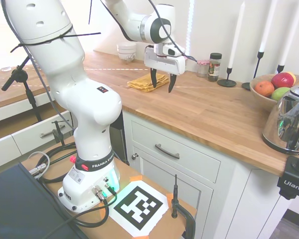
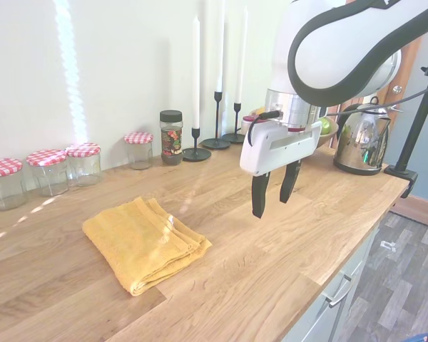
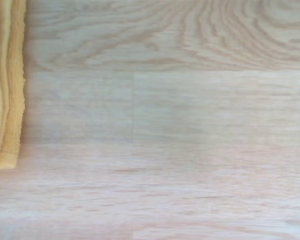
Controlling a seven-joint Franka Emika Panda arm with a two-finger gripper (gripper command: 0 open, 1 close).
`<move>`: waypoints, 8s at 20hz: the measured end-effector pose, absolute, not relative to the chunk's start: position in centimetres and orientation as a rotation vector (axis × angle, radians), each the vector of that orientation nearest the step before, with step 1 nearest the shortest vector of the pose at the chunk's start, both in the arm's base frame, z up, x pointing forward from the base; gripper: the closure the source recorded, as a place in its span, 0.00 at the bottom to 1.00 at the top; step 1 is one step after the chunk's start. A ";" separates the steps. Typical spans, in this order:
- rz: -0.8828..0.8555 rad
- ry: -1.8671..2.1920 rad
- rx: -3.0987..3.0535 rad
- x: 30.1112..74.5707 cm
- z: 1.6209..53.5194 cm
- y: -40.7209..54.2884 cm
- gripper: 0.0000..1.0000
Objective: Wipe the counter
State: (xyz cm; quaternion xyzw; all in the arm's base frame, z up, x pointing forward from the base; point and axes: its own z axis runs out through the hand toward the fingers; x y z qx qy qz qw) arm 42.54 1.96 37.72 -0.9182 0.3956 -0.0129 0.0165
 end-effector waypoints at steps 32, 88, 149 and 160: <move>-0.109 1.137 -2.911 53.2 38.9 16.4 0.00; -0.026 1.224 -2.884 60.5 33.5 20.6 1.00; 0.041 1.397 -2.798 63.6 33.9 -20.1 1.00; -0.015 1.366 -2.844 63.2 33.5 -7.0 1.00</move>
